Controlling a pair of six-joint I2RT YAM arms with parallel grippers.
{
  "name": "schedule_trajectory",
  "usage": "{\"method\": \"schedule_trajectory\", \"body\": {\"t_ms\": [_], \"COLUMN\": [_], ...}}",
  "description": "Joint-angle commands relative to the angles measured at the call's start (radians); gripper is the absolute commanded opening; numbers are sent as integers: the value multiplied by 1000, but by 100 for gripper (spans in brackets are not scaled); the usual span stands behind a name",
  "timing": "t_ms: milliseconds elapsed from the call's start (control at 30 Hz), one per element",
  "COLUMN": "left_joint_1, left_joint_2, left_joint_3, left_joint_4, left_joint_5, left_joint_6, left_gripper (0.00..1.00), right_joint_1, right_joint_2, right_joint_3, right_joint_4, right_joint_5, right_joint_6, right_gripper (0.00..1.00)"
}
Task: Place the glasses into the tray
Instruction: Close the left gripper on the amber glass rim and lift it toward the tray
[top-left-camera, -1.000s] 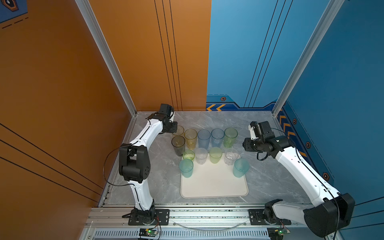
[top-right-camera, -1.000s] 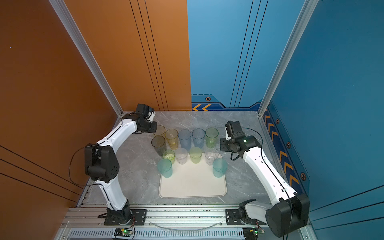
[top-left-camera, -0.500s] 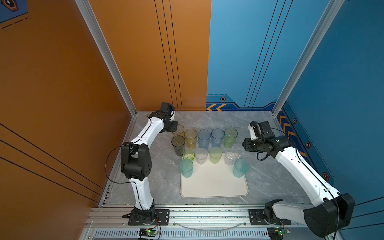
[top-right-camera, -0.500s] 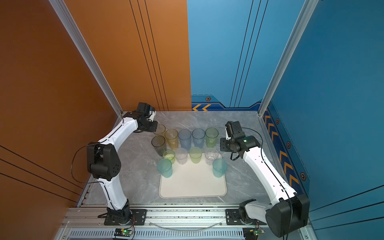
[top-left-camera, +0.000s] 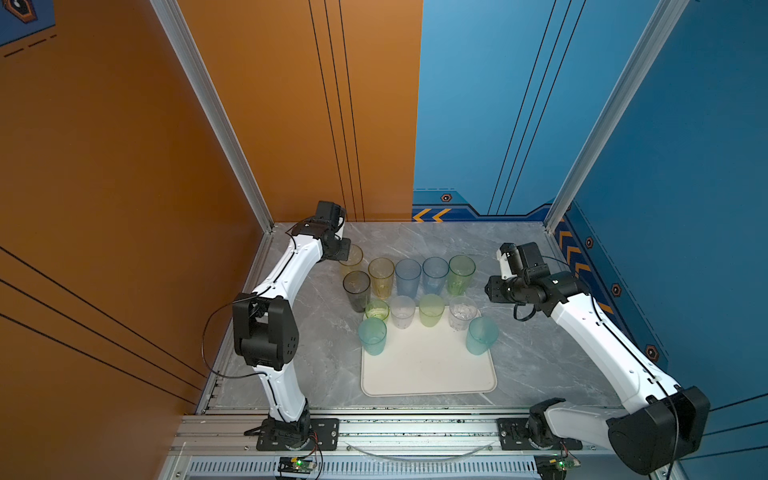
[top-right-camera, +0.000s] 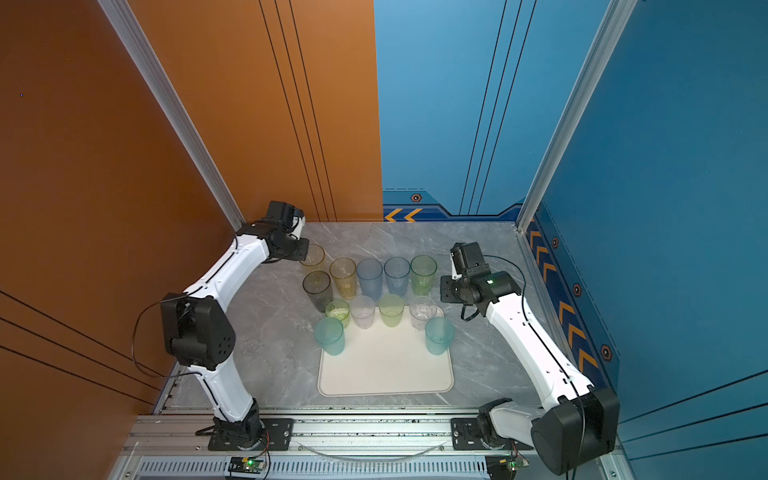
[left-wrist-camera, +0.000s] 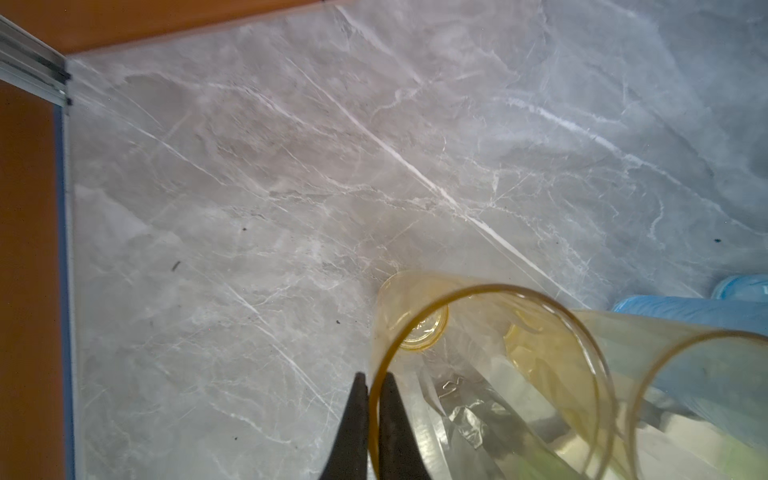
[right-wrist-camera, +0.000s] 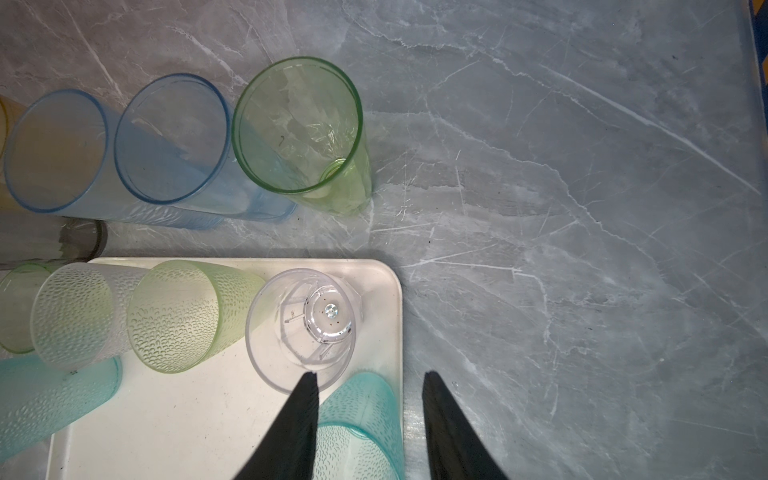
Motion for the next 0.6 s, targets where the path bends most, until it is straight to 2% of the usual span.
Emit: {"method": "schedule_trajectory", "body": {"t_ms": [0, 300, 567], "left_joint_1": [10, -40, -254], "left_joint_2": [-102, -310, -486], "left_joint_3": [1, 2, -5], "left_joint_4": [2, -19, -148], "left_joint_5": [-51, -27, -29], "left_joint_6": [14, 23, 38], "left_gripper": [3, 4, 5], "right_joint_1": [-5, -5, -5], "right_joint_2": [-30, -59, -90], "right_joint_3": [-5, -17, -20], "right_joint_4": [13, 20, 23], "right_joint_5": [-6, -12, -30], "right_joint_6": [-20, -20, -12], "right_gripper": [41, 41, 41]}}
